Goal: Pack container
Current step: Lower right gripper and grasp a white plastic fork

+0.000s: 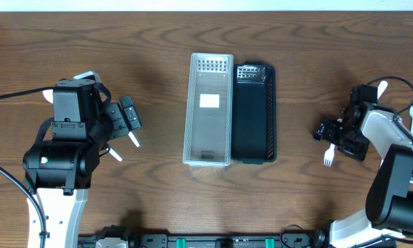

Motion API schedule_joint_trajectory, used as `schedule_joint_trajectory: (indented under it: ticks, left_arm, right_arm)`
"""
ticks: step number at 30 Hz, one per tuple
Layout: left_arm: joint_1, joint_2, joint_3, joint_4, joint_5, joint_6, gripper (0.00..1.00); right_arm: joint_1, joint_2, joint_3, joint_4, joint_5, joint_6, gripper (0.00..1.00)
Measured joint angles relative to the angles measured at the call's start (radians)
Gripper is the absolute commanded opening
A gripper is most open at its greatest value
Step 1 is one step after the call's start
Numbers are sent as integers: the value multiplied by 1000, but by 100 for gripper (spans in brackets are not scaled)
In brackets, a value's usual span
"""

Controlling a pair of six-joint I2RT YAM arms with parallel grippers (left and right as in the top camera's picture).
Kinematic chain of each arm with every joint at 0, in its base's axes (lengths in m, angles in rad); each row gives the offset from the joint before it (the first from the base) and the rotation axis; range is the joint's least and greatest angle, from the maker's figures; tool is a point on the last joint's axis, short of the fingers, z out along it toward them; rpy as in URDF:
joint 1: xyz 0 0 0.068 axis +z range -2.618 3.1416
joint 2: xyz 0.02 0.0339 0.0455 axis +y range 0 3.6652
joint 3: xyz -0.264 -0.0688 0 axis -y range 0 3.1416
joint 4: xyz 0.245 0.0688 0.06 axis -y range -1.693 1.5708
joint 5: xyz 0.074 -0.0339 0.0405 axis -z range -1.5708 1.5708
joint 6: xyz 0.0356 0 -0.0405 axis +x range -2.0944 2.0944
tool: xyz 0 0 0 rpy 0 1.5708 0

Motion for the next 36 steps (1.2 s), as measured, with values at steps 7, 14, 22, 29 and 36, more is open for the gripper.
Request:
schedule_joint_trajectory:
  ticks: [7,14,22,29,36]
  left_arm:
    - [0,0,0,0,0,0,98]
    - [0,0,0,-1,0,0,98]
    - [0,0,0,-1,0,0,98]
    - [0,0,0,-1,0,0,98]
    - [0,0,0,-1,0,0,98]
  right_arm:
    - [-2,0,-3,22,8,-3,100]
    - [-2,0,-3,20,8,-14,69]
    - [-2,0,-3,7,8,-14,40]
    - [-2,0,-3,6,8,-15,25]
    - [-2,0,-3,6,10,-14,18]
